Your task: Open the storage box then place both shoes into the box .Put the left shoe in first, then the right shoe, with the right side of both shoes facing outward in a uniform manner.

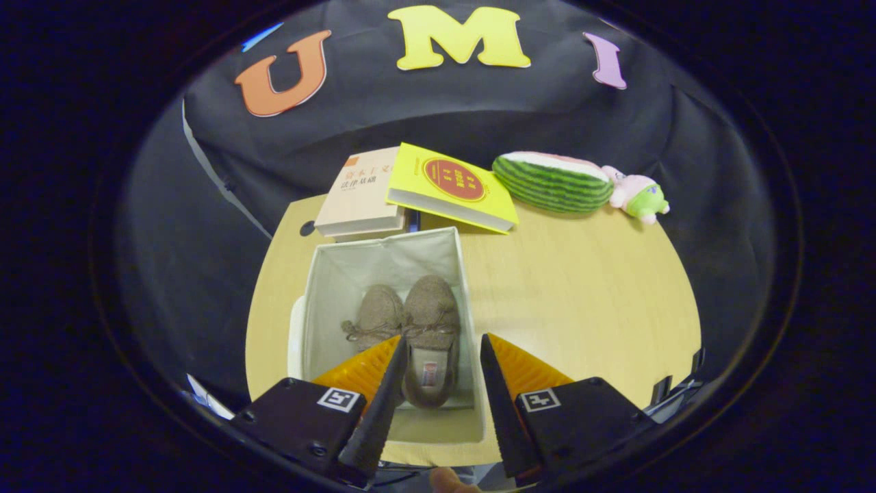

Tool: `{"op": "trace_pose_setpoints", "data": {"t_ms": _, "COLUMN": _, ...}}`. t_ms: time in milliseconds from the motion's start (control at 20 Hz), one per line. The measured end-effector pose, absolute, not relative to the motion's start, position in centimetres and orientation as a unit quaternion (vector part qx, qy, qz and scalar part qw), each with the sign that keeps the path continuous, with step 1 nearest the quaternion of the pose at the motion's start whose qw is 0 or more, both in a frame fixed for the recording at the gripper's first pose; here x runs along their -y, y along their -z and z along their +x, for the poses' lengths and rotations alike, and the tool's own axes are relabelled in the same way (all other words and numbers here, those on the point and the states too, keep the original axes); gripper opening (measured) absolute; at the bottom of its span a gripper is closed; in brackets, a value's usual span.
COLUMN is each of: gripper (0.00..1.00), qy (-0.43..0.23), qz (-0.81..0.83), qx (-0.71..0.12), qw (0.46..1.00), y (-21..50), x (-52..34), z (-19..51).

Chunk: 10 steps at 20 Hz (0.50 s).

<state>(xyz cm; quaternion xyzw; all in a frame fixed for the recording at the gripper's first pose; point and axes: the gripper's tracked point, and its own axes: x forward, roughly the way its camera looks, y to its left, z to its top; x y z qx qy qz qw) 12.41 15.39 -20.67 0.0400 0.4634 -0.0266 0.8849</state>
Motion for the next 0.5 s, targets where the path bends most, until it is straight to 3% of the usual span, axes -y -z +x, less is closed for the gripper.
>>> {"op": "trace_pose_setpoints", "data": {"t_ms": 500, "gripper": 0.69, "qy": 0.04, "qz": 0.041, "qx": -0.345, "qw": 0.937, "y": 8.6, "x": -11.2, "z": 12.8}}
